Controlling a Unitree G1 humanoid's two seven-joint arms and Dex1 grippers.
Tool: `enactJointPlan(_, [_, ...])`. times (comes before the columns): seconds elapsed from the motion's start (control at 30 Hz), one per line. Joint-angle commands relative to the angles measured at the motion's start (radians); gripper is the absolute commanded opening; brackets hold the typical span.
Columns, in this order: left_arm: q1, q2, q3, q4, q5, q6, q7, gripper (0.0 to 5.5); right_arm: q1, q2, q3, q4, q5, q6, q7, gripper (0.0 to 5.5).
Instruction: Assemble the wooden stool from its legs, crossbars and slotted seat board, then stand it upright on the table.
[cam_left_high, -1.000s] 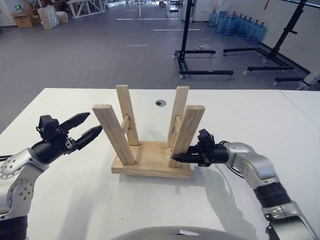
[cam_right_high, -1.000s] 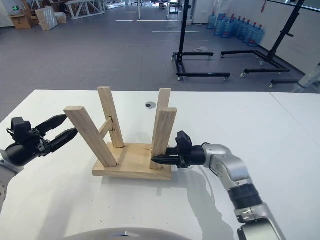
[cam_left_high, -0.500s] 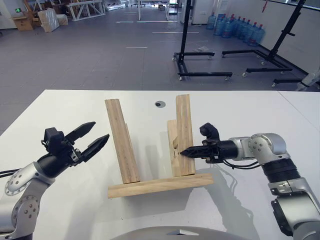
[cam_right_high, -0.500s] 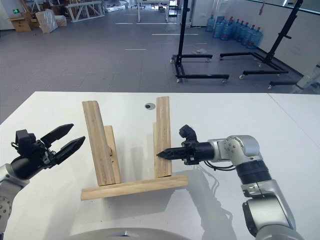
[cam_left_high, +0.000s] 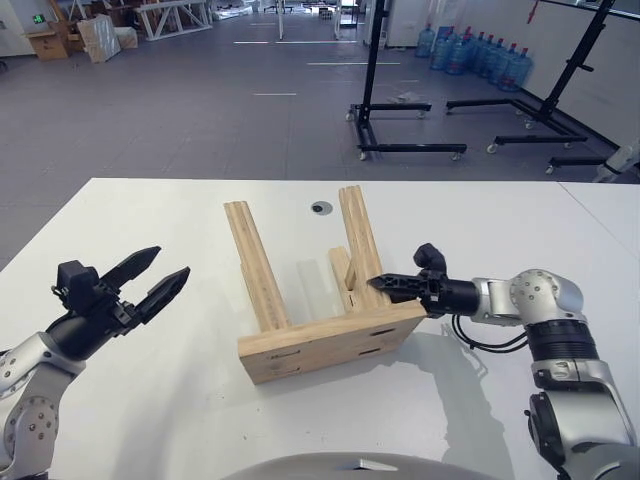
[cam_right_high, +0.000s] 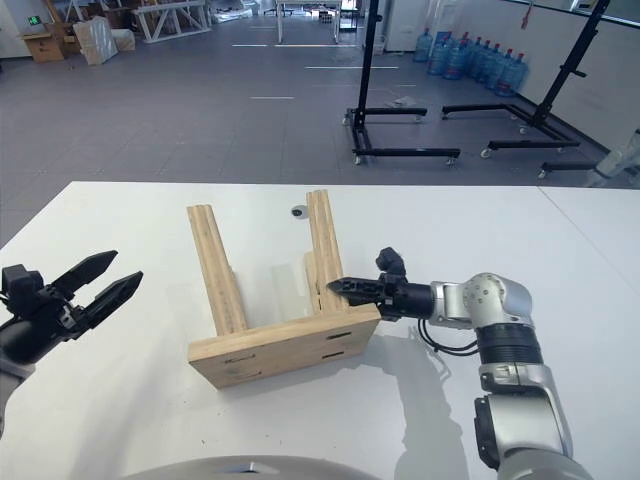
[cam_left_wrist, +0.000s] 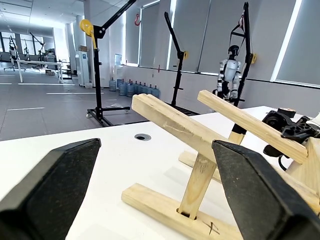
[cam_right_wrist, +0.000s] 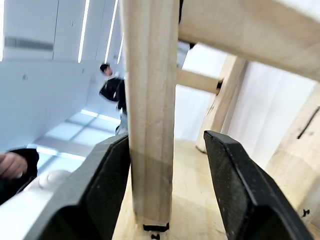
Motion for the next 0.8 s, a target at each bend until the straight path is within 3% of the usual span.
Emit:
enactJointPlan(0.03, [0.012, 0.025, 0.01, 0.006, 0.022, -0.01, -0.011, 4.08, 0.028, -0.041, -0.068, -0.044, 0.017, 0.014, -0.025, 2.53])
enactJointPlan(0.13, [0.037, 0.056, -0.042, 0.018, 0.118, -0.036, -0.028, 4.08, 0.05, -0.053, -0.102, -0.085, 0.013, -0.029, -0.028, 2.53])
enactJointPlan(0.2, [0.059, 0.091, -0.103, 0.008, 0.213, -0.045, -0.026, 4.08, 0.08, -0.062, -0.106, -0.12, -0.065, -0.208, -0.024, 2.53])
enactJointPlan(0.33, [0.147, 0.239, -0.298, 0.007, 0.539, -0.195, -0.1, 4.08, 0.127, -0.175, 0.043, 0.051, -0.514, -1.093, 0.08, 2.53])
enactJointPlan(0.4, [0.154, 0.263, -0.328, -0.04, 0.554, -0.197, -0.136, 4.08, 0.145, -0.248, 0.126, 0.105, -0.67, -1.417, 0.173, 2.53])
enactJointPlan(0.47, [0.163, 0.279, -0.358, -0.092, 0.555, -0.189, -0.171, 4.08, 0.207, -0.297, 0.213, 0.067, -0.765, -1.606, 0.261, 2.53])
enactJointPlan(0.8, [0.108, 0.259, -0.492, -0.182, 0.548, -0.154, -0.2, 4.08, 0.293, -0.272, 0.306, -0.065, -0.779, -1.77, 0.394, 2.53])
